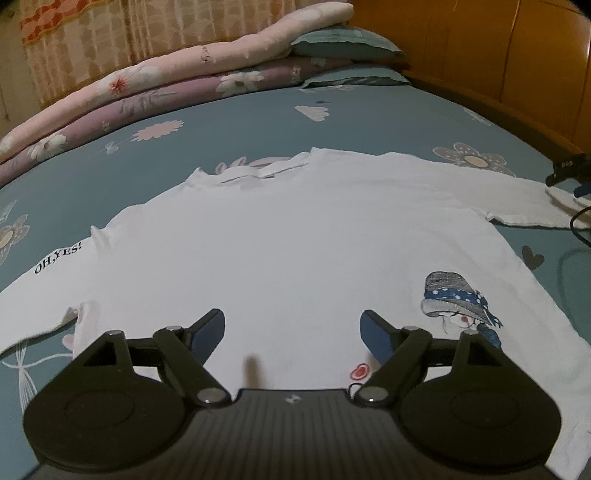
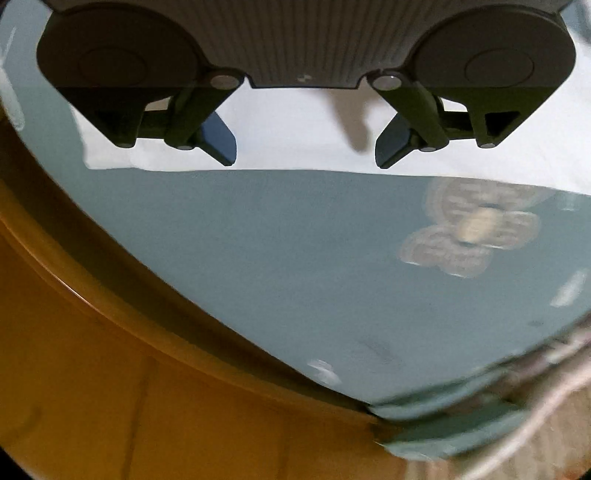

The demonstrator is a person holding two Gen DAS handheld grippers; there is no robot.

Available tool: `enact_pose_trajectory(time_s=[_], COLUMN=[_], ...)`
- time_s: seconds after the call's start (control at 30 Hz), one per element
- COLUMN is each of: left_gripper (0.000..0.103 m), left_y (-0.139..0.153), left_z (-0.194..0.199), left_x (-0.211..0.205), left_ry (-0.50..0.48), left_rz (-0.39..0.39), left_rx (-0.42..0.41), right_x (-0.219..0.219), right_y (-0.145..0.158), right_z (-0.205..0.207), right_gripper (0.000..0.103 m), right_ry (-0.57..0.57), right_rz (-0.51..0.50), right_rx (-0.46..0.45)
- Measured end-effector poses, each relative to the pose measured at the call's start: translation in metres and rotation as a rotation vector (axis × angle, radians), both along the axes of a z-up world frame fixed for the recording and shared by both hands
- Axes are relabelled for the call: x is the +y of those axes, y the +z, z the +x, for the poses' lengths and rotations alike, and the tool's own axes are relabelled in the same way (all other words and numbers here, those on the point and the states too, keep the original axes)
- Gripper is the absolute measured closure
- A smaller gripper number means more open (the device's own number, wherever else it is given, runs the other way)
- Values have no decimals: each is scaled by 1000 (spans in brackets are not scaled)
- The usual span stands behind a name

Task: Fold clothes

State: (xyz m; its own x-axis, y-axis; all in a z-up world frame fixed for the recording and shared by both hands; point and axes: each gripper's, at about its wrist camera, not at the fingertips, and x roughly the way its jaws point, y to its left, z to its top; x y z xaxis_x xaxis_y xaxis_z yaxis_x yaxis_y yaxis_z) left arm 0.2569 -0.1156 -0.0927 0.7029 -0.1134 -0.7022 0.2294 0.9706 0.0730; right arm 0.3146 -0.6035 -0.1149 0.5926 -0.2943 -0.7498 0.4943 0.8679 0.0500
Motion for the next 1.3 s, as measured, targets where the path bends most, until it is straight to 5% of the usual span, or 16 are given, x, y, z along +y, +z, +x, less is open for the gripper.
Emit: enact_pose_trajectory(time_s=[0.23,0.4,0.67,0.77,0.87,1.03,1.17,1.3], left_gripper=[19,18,18,18,18,18,18,18], left_y=[0,-1,-9,-11,-11,-11,-11,-13], left_z=[-2,-5,-8,-10,-10,-10,-8,-3], left_x=[13,23,34,36,38,42,46,51], left_ry=[14,27,31,32,37,50,53,72], left_rz=[-21,-28,-27,-26,-37,-48,-45,-28], left_rx=[0,2,22,20,12,6,0,-3], right_x=[98,149,173,167,161,171,182,183], right_y=[24,12,-16,-9,10,18,-7,-22], right_z=[8,37,21,16,18,51,88,112], right_gripper=[17,17,13,11,11,11,11,0], right_ry=[313,422,451,439,409,335,281,246], right_rz=[48,37,-55,-8,41,61,54,-2], right_rx=[-27,-20,74,115,63,34,77,63])
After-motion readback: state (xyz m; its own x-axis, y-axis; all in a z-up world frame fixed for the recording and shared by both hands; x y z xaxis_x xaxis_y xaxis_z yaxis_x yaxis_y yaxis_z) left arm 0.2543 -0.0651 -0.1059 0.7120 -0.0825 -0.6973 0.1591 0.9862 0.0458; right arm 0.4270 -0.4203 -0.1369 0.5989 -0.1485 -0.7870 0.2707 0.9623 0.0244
